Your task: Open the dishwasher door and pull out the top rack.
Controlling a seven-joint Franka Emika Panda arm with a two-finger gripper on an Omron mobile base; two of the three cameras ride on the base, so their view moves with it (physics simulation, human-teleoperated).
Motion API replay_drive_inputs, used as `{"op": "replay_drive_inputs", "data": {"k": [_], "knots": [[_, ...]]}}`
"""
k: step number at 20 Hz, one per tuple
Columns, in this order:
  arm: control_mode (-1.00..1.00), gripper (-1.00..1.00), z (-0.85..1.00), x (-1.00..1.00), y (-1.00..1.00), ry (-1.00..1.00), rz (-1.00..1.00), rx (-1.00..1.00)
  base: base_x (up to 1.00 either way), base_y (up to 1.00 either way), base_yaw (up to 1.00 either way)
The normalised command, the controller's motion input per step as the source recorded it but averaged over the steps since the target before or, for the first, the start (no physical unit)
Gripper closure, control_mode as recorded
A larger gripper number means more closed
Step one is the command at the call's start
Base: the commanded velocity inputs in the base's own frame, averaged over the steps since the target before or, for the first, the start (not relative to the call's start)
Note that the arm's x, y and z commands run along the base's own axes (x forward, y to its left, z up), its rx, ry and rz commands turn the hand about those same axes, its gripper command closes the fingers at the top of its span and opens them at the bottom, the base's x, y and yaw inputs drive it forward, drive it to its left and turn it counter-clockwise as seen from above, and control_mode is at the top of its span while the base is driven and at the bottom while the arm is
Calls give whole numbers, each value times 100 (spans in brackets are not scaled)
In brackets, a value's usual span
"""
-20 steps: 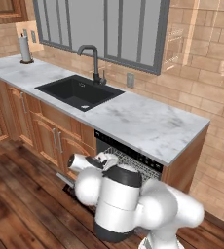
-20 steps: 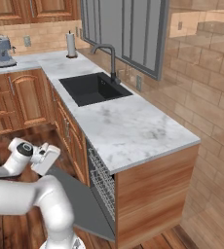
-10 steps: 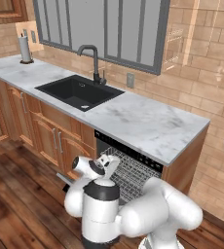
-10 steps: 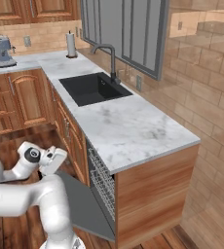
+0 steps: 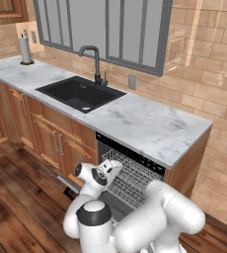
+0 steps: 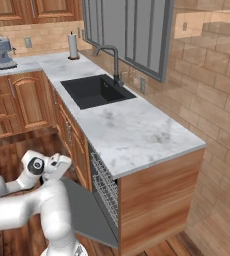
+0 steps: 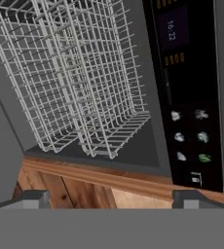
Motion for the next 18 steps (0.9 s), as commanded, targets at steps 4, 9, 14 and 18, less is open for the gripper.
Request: {"op": "replay_drive_inputs", "data": {"k": [4,9,14,18], "knots": [[-100,-100,0,24,-26,-1,5,0,0,0,0],[-100,-100,0,24,-27,0,6,0,0,0,0],[-100,-100,-8,19,-20,0,8,0,0,0,0],[-100,-100,-17,18,-17,0,10,0,0,0,0]]}}
